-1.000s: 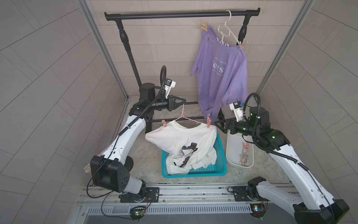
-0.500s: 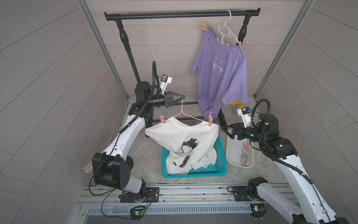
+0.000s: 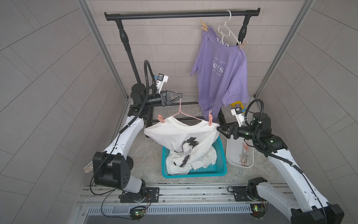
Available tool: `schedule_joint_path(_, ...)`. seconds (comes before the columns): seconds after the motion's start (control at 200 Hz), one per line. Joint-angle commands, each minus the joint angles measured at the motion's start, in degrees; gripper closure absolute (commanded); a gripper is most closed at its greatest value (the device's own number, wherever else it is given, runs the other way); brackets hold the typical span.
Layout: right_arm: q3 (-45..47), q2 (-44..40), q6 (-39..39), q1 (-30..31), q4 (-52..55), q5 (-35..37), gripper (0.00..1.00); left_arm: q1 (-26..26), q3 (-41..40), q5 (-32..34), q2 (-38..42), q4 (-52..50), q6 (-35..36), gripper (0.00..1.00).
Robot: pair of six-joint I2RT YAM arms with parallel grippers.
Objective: Use clothespins to secure the t-shirt on both sides of the hanger
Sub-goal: Adjust the hanger.
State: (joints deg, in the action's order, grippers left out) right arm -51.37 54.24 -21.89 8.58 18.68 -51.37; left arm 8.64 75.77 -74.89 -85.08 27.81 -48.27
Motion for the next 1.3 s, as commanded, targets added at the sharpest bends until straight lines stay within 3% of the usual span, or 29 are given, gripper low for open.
schedule_joint_path(0.0, 0.50, 0.78, -2.05, 0.28, -7.39, -2.65, 0.15, -0.03, -0.29, -1.02, -0.42, 10.23, -6.57, 1.00)
schedule_joint_path(0.425, 2.62, 2.77, -2.28, 8.04, -13.95, -5.04, 0.20, -0.03, -0.75, -1.17, -0.33, 11.04, -7.63, 1.00)
schedule_joint_path(0.811, 1.55, 7.62, -2.62, 9.53, -17.00, -8.22, 0.30, -0.03, 1.15, -0.50, 1.76, -6.48, 5.68, 1.00)
schedule_joint_path(1.021, 1.92, 9.51, -3.79, 9.92, -19.15, -9.96, 0.43, 0.00, 1.31, -0.60, 1.70, -7.07, 6.08, 1.00)
schedule_joint_path(1.296, 2.19, 11.57, -3.43, 10.93, -18.07, -11.28, 0.48, 0.01, 2.63, -1.11, 1.28, -7.16, 6.26, 1.00)
